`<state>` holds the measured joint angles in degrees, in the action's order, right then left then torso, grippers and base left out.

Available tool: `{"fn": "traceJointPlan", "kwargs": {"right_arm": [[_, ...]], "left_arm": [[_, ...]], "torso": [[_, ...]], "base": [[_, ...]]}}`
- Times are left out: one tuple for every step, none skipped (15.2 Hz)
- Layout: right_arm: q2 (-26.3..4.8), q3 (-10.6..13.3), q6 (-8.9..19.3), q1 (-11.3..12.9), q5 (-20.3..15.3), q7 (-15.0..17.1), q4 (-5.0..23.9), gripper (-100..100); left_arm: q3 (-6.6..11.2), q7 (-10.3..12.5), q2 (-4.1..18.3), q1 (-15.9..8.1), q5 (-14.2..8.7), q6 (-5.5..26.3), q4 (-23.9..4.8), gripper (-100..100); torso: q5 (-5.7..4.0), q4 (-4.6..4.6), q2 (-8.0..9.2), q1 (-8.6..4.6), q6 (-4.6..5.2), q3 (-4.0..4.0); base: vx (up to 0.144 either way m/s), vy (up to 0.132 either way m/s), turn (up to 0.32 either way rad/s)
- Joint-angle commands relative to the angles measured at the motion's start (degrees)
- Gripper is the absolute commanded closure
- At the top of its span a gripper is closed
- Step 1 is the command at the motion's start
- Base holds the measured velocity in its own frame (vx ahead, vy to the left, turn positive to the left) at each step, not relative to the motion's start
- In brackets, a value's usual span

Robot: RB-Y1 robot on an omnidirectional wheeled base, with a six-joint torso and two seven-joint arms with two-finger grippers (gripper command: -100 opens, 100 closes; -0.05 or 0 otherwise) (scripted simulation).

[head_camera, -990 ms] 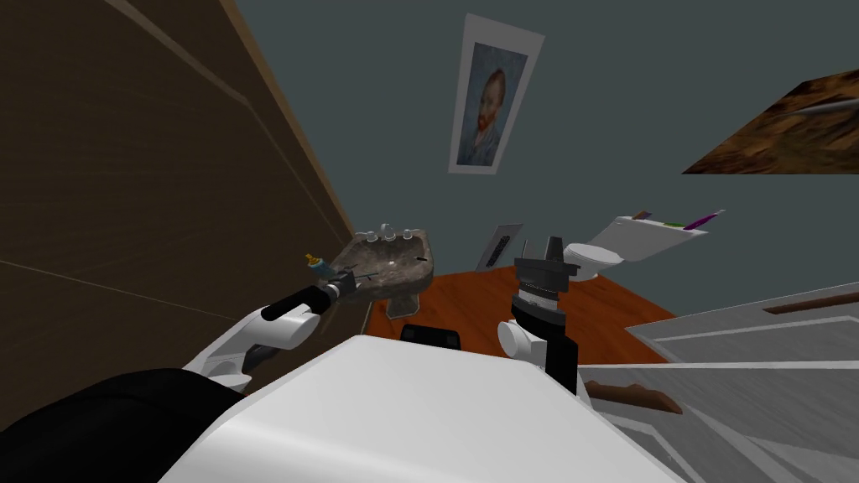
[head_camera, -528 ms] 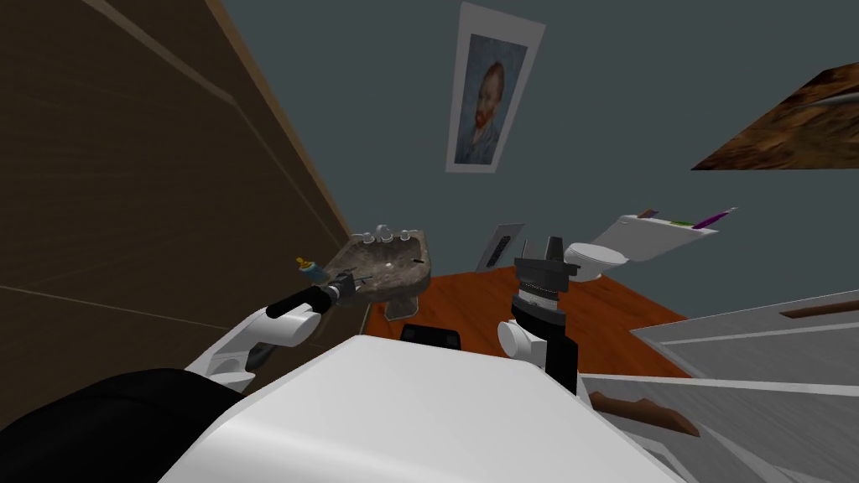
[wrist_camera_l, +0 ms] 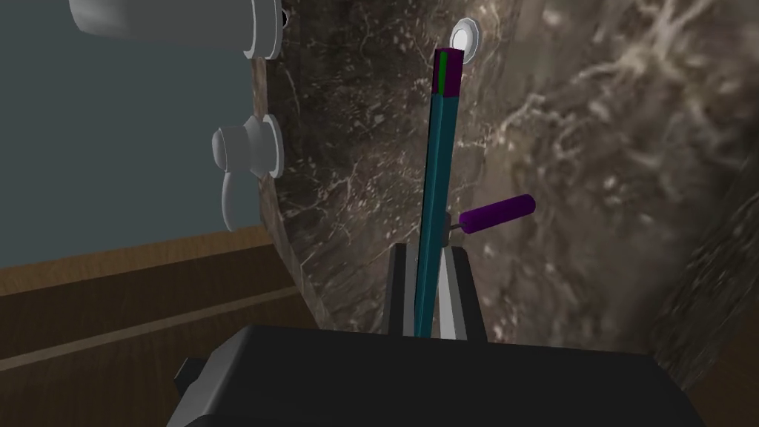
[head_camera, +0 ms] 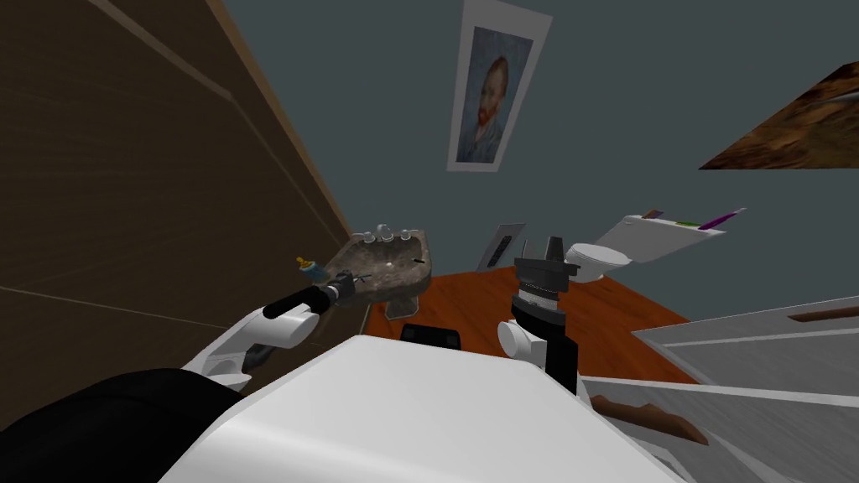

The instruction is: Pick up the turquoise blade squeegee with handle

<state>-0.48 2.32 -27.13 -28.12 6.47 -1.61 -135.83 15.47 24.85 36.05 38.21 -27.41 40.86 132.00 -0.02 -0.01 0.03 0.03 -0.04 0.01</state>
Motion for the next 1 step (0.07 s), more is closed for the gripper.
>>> {"fn": "traceJointPlan", "kwargs": {"right_arm": [[0.0,0.0,0.0,0.0,0.0,0.0,0.0,0]], "left_arm": [[0.0,0.0,0.0,0.0,0.0,0.0,0.0,100]], "torso": [[0.0,0.0,0.0,0.0,0.0,0.0]], "base": [[-0.017,-0.009,0.046]]}}
